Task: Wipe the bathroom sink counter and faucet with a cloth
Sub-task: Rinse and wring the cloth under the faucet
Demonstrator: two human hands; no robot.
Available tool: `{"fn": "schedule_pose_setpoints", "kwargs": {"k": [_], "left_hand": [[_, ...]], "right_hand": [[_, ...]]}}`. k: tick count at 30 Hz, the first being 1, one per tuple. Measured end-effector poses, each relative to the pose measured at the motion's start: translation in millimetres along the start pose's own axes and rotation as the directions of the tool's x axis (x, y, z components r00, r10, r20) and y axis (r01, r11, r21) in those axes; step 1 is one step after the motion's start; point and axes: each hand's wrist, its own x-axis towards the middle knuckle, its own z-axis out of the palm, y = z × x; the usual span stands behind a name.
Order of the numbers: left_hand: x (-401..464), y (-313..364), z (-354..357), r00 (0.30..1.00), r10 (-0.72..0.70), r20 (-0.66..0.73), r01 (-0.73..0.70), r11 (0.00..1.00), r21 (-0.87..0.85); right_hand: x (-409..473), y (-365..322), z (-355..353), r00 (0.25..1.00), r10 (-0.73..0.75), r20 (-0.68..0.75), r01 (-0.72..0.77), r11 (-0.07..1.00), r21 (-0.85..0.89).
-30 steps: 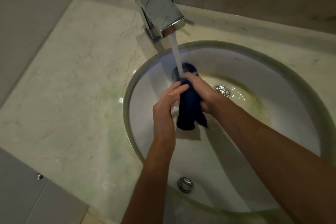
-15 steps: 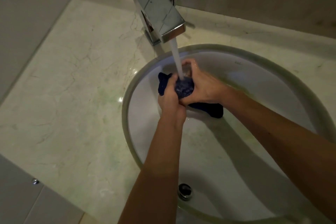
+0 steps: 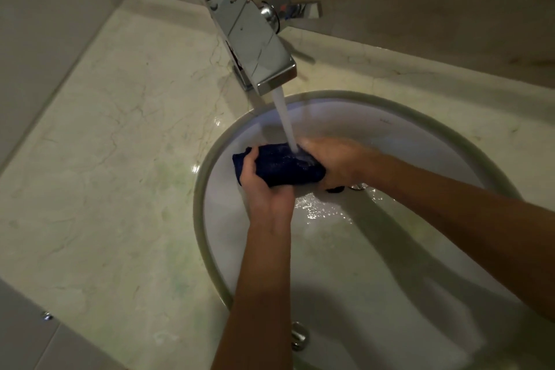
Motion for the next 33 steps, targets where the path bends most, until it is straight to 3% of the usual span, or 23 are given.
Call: {"fn": "schedule_pose_setpoints", "kwargs": {"k": [3, 12, 14, 16, 18, 19, 20, 25, 27, 30, 33], "left_hand": [[0, -3, -2, 1.0, -0.003, 0.024, 0.003, 1.0, -0.006], [2, -11, 0, 0.999, -0.034, 0.042, 0.033, 0.999, 0.022], [3, -13, 4, 0.999, -0.04, 0.037, 0.038, 0.998, 0.048], [4, -14, 8, 0.997, -0.046, 0.057, 0.042, 0.997, 0.072], [5, -14, 11, 0.994, -0.039, 0.102, 0.025, 0.991, 0.134], [6, -14, 12, 0.992, -0.019, 0.128, -0.003, 0.985, 0.17], [8, -14, 12, 0.989, -0.006, 0.151, -0.026, 0.977, 0.211], [11, -19, 13, 0.993, -0.007, 0.121, -0.035, 0.939, 0.342], [9, -20, 12, 0.996, 0.014, 0.085, -0.043, 0.938, 0.344], [-2, -18, 14, 0.998, 0.042, 0.05, -0.058, 0.921, 0.385], [-16, -16, 17, 0.997, 0.039, 0.071, -0.067, 0.895, 0.442]], "right_hand": [[3, 3, -1, 0.99, -0.007, -0.138, -0.006, 0.995, -0.096], [-26, -7, -7, 0.979, 0.159, -0.127, -0.153, 0.987, 0.056], [-43, -10, -17, 0.948, 0.212, -0.236, -0.194, 0.976, 0.1], [-56, -20, -35, 0.814, 0.294, -0.5, -0.183, 0.948, 0.26], [-62, -37, -65, 0.576, 0.36, -0.734, -0.025, 0.905, 0.425], [-60, -45, -81, 0.494, 0.396, -0.774, 0.037, 0.88, 0.474], [-58, -55, -97, 0.469, 0.425, -0.774, 0.071, 0.856, 0.513], [-38, -90, -131, 0.691, 0.423, -0.586, 0.113, 0.737, 0.666], [-36, -96, -131, 0.696, 0.433, -0.573, 0.117, 0.719, 0.685], [-36, -106, -128, 0.621, 0.478, -0.622, 0.169, 0.693, 0.701], [-38, -106, -117, 0.638, 0.455, -0.622, 0.257, 0.635, 0.729]]}}
